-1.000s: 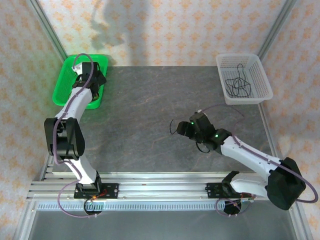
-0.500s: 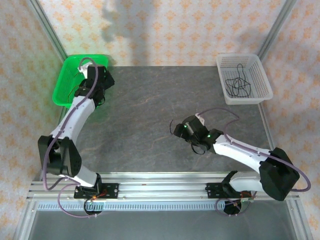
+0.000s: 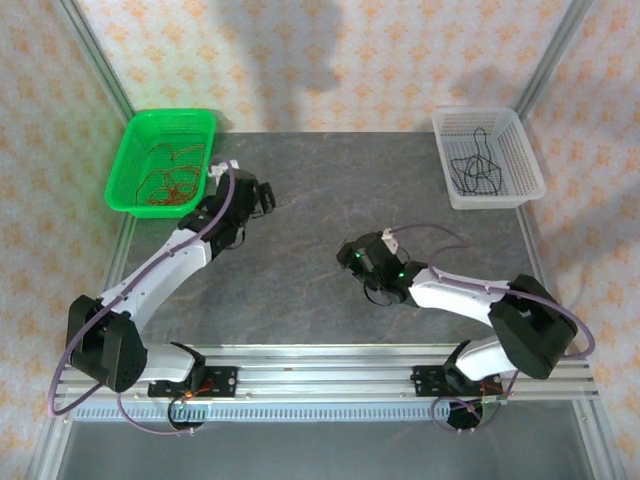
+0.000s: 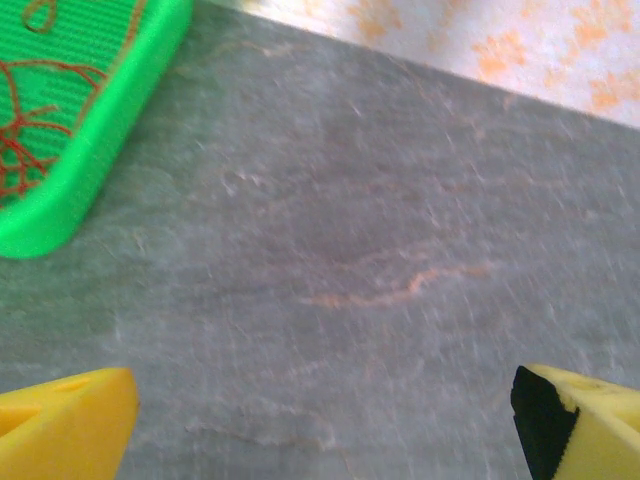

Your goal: Untangle the cables

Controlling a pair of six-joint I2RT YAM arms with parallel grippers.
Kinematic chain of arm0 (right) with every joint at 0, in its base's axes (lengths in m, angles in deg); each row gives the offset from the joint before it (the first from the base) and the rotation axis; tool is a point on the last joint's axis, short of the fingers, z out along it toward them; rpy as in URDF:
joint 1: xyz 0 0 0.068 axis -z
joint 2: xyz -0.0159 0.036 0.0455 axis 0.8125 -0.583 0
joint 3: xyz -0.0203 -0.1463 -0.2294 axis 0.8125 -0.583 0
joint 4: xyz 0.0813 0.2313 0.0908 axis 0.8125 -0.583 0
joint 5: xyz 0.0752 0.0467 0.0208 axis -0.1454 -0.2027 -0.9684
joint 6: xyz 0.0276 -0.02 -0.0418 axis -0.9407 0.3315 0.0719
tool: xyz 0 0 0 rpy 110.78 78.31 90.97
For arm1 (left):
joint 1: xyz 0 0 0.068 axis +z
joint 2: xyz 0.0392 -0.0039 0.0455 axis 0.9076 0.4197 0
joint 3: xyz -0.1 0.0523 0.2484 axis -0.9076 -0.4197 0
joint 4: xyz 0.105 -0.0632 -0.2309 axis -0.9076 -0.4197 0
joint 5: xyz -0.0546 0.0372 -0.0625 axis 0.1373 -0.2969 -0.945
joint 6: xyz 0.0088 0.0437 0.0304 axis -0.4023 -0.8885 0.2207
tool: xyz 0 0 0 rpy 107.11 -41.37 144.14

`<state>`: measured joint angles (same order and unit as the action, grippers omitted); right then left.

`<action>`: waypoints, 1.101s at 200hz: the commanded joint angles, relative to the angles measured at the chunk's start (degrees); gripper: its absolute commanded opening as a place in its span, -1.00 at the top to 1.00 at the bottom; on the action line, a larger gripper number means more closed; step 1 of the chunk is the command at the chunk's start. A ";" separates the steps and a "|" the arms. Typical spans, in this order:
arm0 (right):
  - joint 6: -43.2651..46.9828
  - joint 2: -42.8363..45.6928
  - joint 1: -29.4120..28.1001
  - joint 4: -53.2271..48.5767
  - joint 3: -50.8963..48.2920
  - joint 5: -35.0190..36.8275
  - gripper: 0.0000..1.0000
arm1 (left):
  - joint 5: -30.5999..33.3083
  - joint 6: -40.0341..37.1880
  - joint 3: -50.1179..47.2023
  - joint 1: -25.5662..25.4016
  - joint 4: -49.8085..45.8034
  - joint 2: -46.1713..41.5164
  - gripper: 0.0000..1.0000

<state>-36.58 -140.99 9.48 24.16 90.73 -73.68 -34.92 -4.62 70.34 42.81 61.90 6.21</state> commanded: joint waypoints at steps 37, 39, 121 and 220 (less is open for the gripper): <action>-11.09 -3.79 -3.78 7.42 -1.00 8.42 0.18 | 2.63 2.99 -4.86 -5.26 0.77 -4.48 -0.95; -11.29 -3.97 -3.86 7.46 -1.00 8.60 0.19 | 2.60 3.04 -4.88 -5.37 0.77 -4.43 -0.95; -10.83 -6.56 -3.99 5.98 -1.47 16.21 0.58 | 2.32 3.27 -5.97 -6.80 1.47 -5.67 -0.94; 0.39 9.10 -3.99 -7.02 3.48 24.98 1.00 | 1.60 4.58 -7.25 -9.21 1.76 -7.67 -0.92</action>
<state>-40.77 -139.07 5.74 24.33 90.49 -55.84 -33.79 -1.30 64.29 34.70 62.36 0.00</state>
